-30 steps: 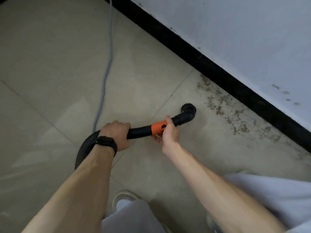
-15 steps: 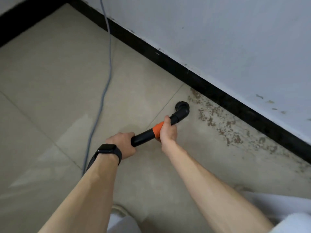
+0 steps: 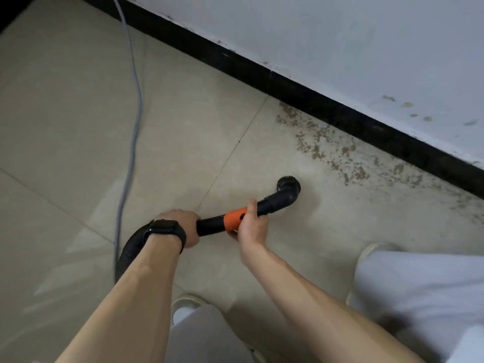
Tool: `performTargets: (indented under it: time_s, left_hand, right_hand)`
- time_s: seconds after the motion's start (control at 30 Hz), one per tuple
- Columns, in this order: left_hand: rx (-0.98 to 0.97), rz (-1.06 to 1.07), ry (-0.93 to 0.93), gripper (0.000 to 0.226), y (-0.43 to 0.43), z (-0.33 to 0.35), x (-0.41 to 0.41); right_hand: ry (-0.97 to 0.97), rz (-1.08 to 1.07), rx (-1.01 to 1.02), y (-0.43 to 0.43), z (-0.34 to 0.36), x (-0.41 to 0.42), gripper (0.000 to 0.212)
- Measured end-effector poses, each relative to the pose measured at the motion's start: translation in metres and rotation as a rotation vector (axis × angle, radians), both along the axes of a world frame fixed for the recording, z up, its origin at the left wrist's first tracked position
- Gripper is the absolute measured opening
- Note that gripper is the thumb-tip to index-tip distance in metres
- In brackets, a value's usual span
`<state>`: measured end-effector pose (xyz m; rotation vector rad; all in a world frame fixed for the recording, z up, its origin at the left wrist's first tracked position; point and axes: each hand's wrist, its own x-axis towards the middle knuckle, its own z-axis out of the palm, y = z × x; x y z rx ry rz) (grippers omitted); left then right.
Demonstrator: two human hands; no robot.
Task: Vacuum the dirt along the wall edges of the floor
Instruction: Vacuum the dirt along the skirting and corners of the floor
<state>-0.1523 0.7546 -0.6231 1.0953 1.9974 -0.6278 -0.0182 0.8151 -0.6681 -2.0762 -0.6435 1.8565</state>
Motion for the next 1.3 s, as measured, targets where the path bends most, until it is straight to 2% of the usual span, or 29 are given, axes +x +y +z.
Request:
performTargets:
  time_s: [0.1, 0.23, 0.27, 0.37, 0.4, 0.57, 0.73, 0.9, 1.07, 1.3]
  left_hand:
    - [-0.054, -0.061, -0.021, 0.026, 0.004, -0.003, 0.011]
    - [-0.152, -0.068, -0.015, 0.026, -0.004, -0.002, 0.007]
    - [-0.136, -0.047, 0.002, 0.025, -0.006, -0.001, 0.006]
    - [-0.009, 0.062, 0.058, 0.017, -0.002, 0.005, 0.004]
    - [0.041, 0.092, 0.071, 0.017, 0.003, 0.009, 0.004]
    - [0.209, 0.206, 0.042, 0.018, 0.047, 0.012, 0.011]
    - [0.163, 0.177, -0.023, 0.029, 0.074, 0.002, 0.02]
    - [0.158, 0.105, 0.04, 0.036, 0.072, -0.01, 0.019]
    - [0.204, 0.13, 0.058, 0.032, 0.07, -0.011, 0.015]
    - [0.213, 0.139, 0.082, 0.029, 0.084, -0.011, 0.017]
  right_hand:
    - [0.015, -0.045, -0.042, -0.002, -0.002, 0.018, 0.041]
    - [0.079, -0.076, -0.117, -0.02, 0.002, 0.019, 0.041]
    - [0.085, -0.061, -0.109, -0.02, 0.002, 0.013, 0.043]
    - [0.057, 0.023, -0.016, 0.002, 0.009, -0.008, 0.066]
    - [0.048, 0.051, 0.012, 0.015, 0.01, -0.014, 0.066]
    - [0.07, 0.102, 0.072, 0.094, 0.007, -0.036, 0.044]
    - [0.106, 0.129, 0.017, 0.13, 0.014, -0.026, 0.028]
    - [0.107, 0.155, 0.02, 0.124, 0.002, -0.023, 0.034]
    - [0.193, 0.138, 0.054, 0.111, -0.004, -0.026, 0.039]
    - [0.196, 0.201, 0.125, 0.101, 0.001, -0.031, 0.04]
